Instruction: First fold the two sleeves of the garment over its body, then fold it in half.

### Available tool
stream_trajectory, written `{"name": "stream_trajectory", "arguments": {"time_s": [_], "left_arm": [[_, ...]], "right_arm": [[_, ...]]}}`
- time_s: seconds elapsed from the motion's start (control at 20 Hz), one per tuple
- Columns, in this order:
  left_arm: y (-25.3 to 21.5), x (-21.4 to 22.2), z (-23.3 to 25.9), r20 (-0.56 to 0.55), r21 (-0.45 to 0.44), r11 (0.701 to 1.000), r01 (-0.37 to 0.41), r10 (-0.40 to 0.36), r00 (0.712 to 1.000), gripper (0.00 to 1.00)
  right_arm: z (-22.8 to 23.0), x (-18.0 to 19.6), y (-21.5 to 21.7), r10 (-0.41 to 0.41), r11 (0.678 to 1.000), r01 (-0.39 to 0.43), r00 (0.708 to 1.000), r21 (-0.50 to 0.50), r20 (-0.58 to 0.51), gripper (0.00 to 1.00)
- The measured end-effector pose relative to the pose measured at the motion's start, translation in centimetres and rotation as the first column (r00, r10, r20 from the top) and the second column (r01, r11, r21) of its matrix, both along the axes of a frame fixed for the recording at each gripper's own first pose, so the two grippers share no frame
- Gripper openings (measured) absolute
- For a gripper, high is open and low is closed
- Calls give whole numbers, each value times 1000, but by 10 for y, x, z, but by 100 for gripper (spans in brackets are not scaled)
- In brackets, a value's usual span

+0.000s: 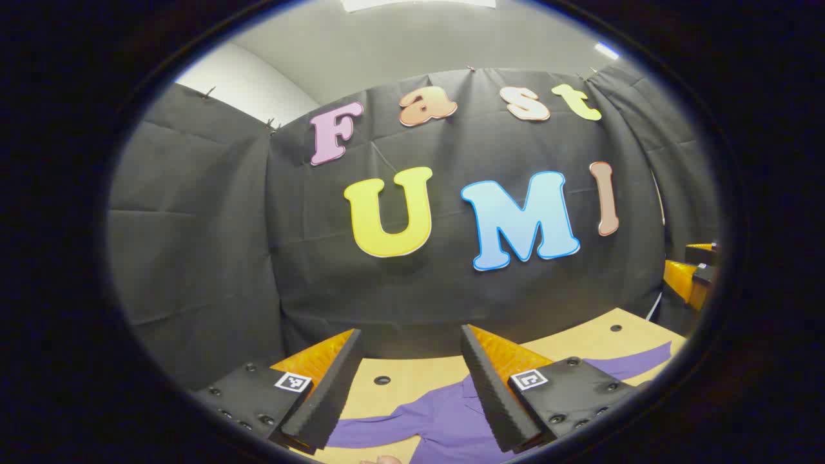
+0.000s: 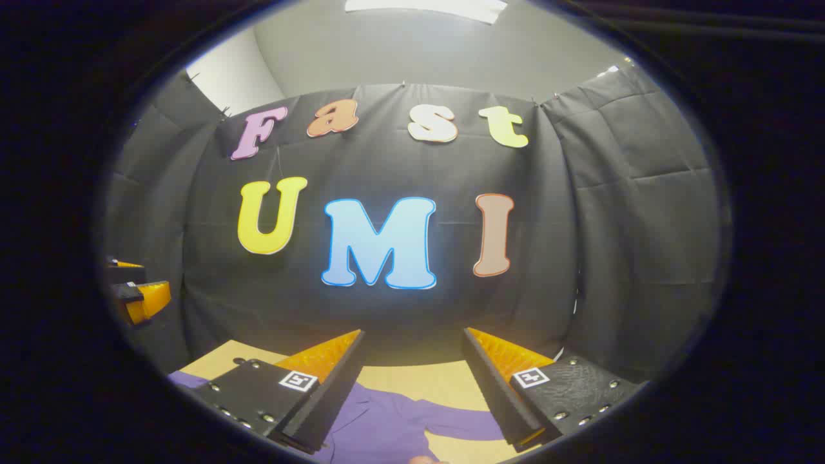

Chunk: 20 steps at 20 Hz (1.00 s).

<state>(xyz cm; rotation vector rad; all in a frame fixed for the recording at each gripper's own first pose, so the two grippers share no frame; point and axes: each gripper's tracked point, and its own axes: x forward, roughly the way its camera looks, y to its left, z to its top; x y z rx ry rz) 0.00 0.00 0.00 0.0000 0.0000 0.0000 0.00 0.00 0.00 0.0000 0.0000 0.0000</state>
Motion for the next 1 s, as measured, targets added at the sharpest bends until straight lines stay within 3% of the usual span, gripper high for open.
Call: {"name": "stream_trajectory", "arguments": {"time_s": [0.65,1.0], "left_arm": [[-5,0,-1,-3,23,1000,-15,15,1000,96],[-12,-1,-1,-4,22,1000,-11,11,1000,98]], "right_arm": [[-7,8,2,30,1000,-30,999,7,-31,93],[-41,19,-24,-19,1000,21,996,21,-86,92]]}}
